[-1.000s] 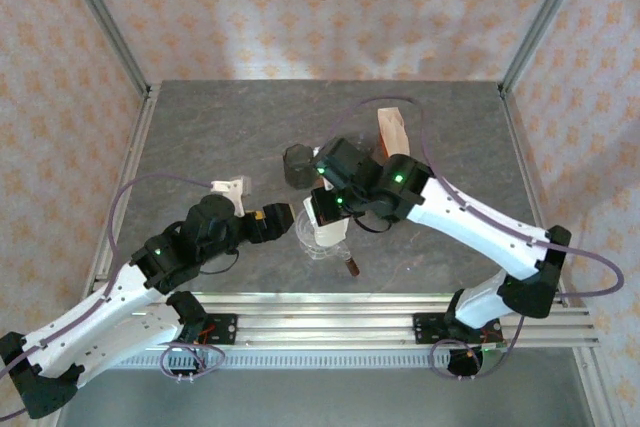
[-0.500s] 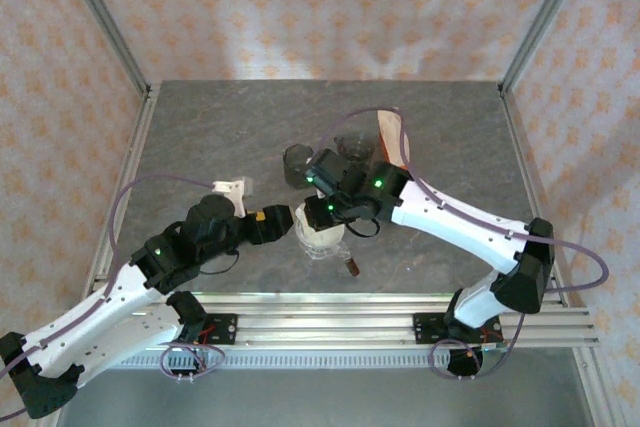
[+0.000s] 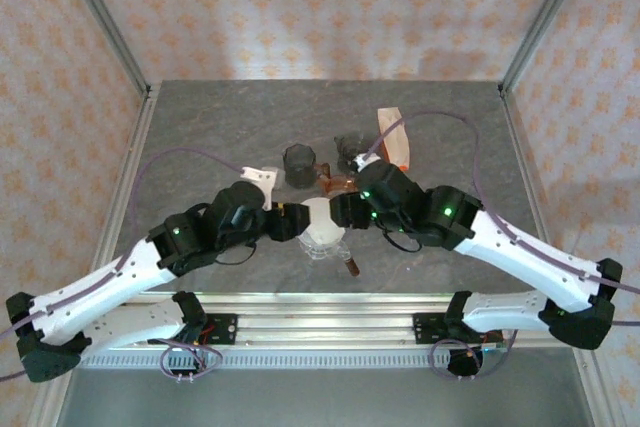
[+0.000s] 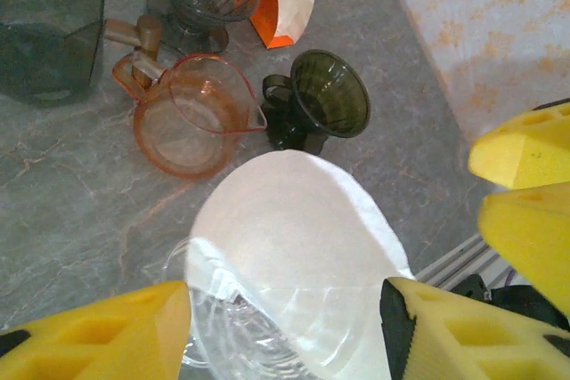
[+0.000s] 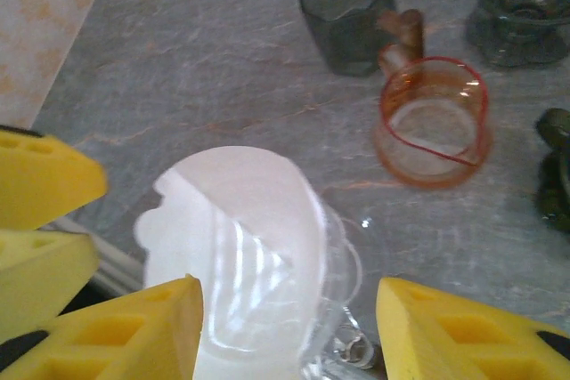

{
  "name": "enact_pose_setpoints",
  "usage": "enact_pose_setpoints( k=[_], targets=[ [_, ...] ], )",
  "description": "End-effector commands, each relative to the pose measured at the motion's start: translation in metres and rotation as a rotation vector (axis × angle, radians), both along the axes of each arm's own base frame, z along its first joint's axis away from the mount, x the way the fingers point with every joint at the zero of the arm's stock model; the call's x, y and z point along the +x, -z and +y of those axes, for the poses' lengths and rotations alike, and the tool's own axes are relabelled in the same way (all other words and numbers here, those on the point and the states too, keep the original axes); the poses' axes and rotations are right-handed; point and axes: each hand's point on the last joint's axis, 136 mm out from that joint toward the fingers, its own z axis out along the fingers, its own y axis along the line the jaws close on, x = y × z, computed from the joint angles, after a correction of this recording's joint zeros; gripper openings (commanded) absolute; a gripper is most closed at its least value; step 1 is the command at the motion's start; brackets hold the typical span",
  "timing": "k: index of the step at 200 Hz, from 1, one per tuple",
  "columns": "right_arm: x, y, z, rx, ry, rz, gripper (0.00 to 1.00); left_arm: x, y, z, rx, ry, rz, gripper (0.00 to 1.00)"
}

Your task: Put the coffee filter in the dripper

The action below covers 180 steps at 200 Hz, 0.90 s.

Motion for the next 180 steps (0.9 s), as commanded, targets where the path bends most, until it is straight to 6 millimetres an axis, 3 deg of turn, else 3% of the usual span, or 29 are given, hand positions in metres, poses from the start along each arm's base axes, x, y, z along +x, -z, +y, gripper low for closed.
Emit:
enact_pose_setpoints(
  k=[1, 73, 119, 160, 180],
  targets=[
    [0.01, 0.012, -0.017, -0.058, 0.09, -0.043, 0.54, 0.004, 0.02, 0.016, 0.191, -0.03, 0.005, 0.53],
    [0.009, 0.026, -0.015, -0.081, 0.071, -0.031, 0.55, -0.005, 0.049, 0.026, 0.295, -0.028, 0.083, 0.46],
    [0.013, 0.033, 0.005, -0.122, 0.006, -0.01, 0.54, -0.007, 0.048, 0.027, 0.271, -0.03, 0.085, 0.46],
    [0.017, 0.037, 0.015, -0.159, -0.018, -0.006, 0.41, -0.006, 0.052, 0.024, 0.273, -0.027, 0.092, 0.46],
    [0.018, 0.04, 0.015, -0.178, -0.021, -0.004, 0.25, -0.006, 0.054, 0.023, 0.268, -0.026, 0.094, 0.45]
  ],
)
